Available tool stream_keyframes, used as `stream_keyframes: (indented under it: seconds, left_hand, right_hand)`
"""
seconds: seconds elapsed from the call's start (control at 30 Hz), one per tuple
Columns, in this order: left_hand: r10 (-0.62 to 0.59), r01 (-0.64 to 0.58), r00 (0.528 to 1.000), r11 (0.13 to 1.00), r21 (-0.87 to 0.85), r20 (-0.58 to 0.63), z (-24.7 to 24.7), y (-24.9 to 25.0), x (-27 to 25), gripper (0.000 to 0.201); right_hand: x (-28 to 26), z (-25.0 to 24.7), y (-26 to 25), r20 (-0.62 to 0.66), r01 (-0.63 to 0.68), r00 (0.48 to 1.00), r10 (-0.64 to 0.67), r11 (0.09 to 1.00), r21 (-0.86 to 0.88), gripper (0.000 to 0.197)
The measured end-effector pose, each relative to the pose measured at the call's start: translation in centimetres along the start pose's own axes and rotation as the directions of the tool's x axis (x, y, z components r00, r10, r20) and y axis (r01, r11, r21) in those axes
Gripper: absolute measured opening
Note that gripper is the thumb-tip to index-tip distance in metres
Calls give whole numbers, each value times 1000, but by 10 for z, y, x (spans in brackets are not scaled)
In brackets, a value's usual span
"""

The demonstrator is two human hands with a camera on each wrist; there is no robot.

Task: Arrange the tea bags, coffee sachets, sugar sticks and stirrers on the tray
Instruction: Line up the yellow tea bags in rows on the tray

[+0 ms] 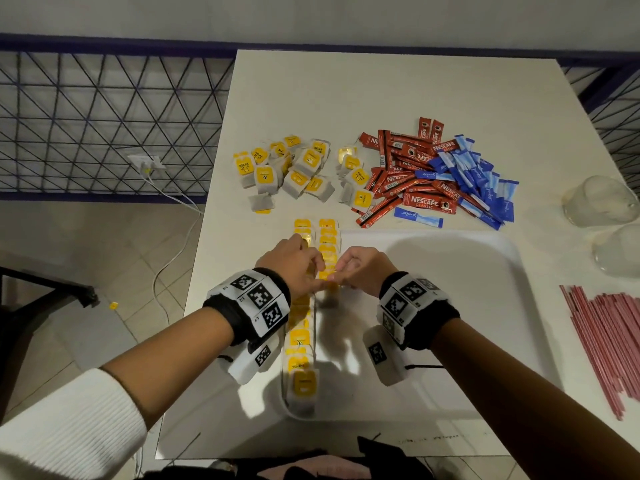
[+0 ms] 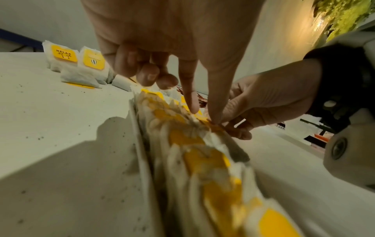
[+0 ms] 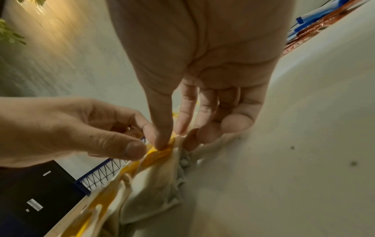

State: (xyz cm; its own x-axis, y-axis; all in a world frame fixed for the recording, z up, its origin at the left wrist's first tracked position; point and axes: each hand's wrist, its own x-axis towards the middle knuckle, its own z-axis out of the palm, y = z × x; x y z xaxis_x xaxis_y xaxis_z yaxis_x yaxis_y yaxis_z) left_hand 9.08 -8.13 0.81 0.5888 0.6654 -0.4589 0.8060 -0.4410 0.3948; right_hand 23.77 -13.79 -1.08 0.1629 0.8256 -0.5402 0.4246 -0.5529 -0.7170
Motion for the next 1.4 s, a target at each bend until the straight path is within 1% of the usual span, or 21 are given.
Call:
stream_keyframes:
  seconds: [0.07,0.17,0.23,0.3,0.37,0.4,0.5,0.63,0.77,0.87,0.93,0.97,1.0,1.07,1.1,1.17,1.23,1.33,1.4]
  left_hand:
    - [-2,2,1000,999,-34,-3,-8,-1,2,33]
    - [-14,12,1000,992,-123,-17,-30,-4,9,18]
    - [-37,25,997,984,-178,-63,-48,-9,18,12]
    - [-82,55,990,974,-218,-117,-67,-18,27,17]
    - [-133,93,978,967,-236,-159,-82,-29,37,20]
    - [-158,114,972,965,-237,-175,-88,-35,42,22]
    - [-228,186,956,958,-219,-187,-100,-52,56,33]
    - [-285,235,936,943,-236,-206,-99,-67,70,51]
    - [-303,241,925,934,-264,-229,-94,-76,81,66]
    - [-249,209,942,960,-188,-224,-92,-81,92,68]
    - [-221,194,951,972,-135,-219,-91,-83,99,66]
    - [-218,200,954,974,-104,-207,-91,-83,102,63]
    - [-220,211,957,975,-65,-189,-91,-83,104,61]
    - [-222,227,964,974,22,-148,-90,-81,107,58]
    - [-216,225,967,973,55,-137,-89,-81,108,56]
    - [-201,213,972,973,90,-123,-88,-81,109,51]
    - [-193,205,975,973,107,-111,-86,-81,107,44]
    - [-181,190,974,980,54,-140,-87,-79,101,36]
    - [-179,177,969,984,-29,-171,-88,-79,95,23]
  right_hand:
    - [0,-6,-3,-10,12,1000,-12,1000,-5,24]
    - [3,-25,-13,-90,42,995,-47,998,-54,22]
    - [12,-41,-21,-133,27,990,-35,998,-61,18]
    - [26,-57,-29,-170,-26,985,12,996,-84,16]
    - [42,-68,-35,-220,-59,975,24,986,-154,11]
    - [49,-72,-37,-238,-63,971,16,979,-193,14]
    - [65,-80,-43,-244,-103,969,21,939,-328,35]
    - [80,-78,-46,-191,-130,981,35,846,-517,41]
    - [91,-75,-46,-191,-173,979,75,804,-569,52]
    - [96,-75,-46,-176,-198,978,113,775,-600,52]
    - [96,-75,-47,-159,-202,979,130,756,-622,51]
    - [96,-75,-46,-150,-192,981,125,756,-626,49]
    - [96,-74,-46,-142,-171,984,105,765,-621,43]
    - [94,-73,-44,-137,-117,989,46,809,-576,21]
    - [93,-72,-44,-135,-94,990,25,839,-536,16]
    - [91,-71,-46,-132,-61,991,7,910,-409,16]
    - [88,-71,-50,-160,-20,987,-30,953,-303,15]
    - [87,-73,-56,-200,59,974,-111,967,-246,14]
    - [88,-74,-60,-211,93,966,-148,964,-248,18]
